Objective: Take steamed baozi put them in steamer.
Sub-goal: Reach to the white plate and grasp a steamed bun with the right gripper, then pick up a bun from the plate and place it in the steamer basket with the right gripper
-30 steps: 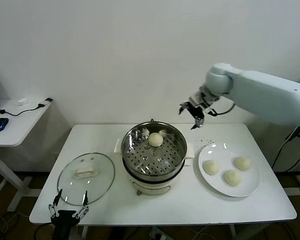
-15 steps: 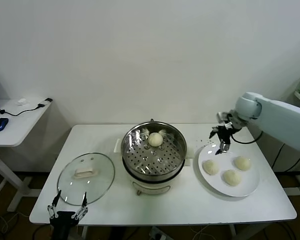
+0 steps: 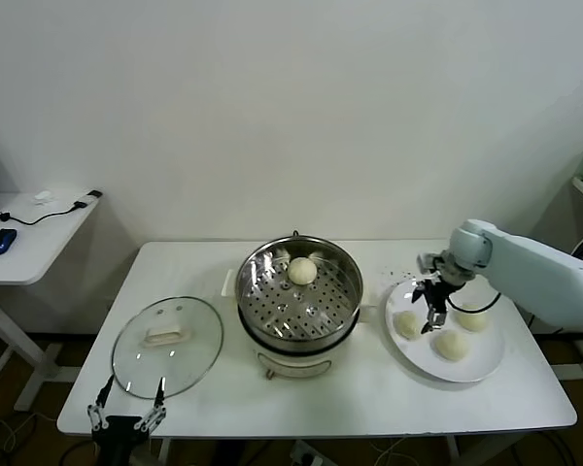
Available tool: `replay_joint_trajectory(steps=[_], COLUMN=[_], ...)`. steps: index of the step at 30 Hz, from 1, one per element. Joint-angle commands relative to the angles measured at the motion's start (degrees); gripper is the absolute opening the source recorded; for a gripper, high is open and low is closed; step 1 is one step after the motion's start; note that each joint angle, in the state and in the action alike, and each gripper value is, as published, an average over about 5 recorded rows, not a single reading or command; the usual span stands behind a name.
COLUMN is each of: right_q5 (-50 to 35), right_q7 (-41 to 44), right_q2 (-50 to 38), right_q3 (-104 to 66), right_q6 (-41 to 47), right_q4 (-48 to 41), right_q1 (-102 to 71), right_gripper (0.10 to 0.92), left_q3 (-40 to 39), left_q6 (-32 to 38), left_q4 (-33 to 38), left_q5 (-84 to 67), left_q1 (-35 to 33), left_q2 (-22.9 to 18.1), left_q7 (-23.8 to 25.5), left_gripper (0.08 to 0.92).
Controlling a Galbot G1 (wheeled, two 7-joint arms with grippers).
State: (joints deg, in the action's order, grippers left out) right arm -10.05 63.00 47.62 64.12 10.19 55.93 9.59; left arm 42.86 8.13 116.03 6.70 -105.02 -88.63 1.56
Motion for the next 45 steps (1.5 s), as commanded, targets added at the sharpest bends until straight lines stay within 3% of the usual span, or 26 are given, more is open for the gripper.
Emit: replay_joint_trajectory(steps=[1,8,19,29,37,45], right_q5=[2.8,3.61,3.57,0.86,-15.68,-36.88], right_q7=[-0.2,-0.1,0.48,0.57,0.64,0.83], right_q2=[2.27,3.42,3.83,1.85,1.16,11.54], right_q3=[-4.31,-5.5,-5.99,-4.2,11.56,24.78], right_q6=[-0.32,-1.11,-1.48,-0.91,-0.05,2.43], right_q4=[-3.97,-5.96,-6.57,-3.49,-0.3,-0.63], right_q1=[-5.04,-5.16,-4.83,-1.36,21.07,41.29], right_gripper=[0.823,0.811,0.667,0.602,0.594,0.594], left_q3=[0.04,0.01,0.03,0.12,-0.33,-1.82], left_q6=[-0.05,-0.02,0.22,0.34,0.09,0.06], left_q4=[-0.26,-0.41,-0.59,-0.36,0.32,0.51], left_q5=[0.14,0.34,0.39,0.3,0.51,0.57], left_q1=[-0.07,0.02,-0.06,-0.42,-0.39,0.24], left_q2=[-0.04,-0.08,-0.09,0.02,0.01,0.06], left_q7=[0.03,0.04,0.01,-0.02,0.06,0.15], left_gripper=[0.823,0.823,0.823,0.823,0.823,0.823])
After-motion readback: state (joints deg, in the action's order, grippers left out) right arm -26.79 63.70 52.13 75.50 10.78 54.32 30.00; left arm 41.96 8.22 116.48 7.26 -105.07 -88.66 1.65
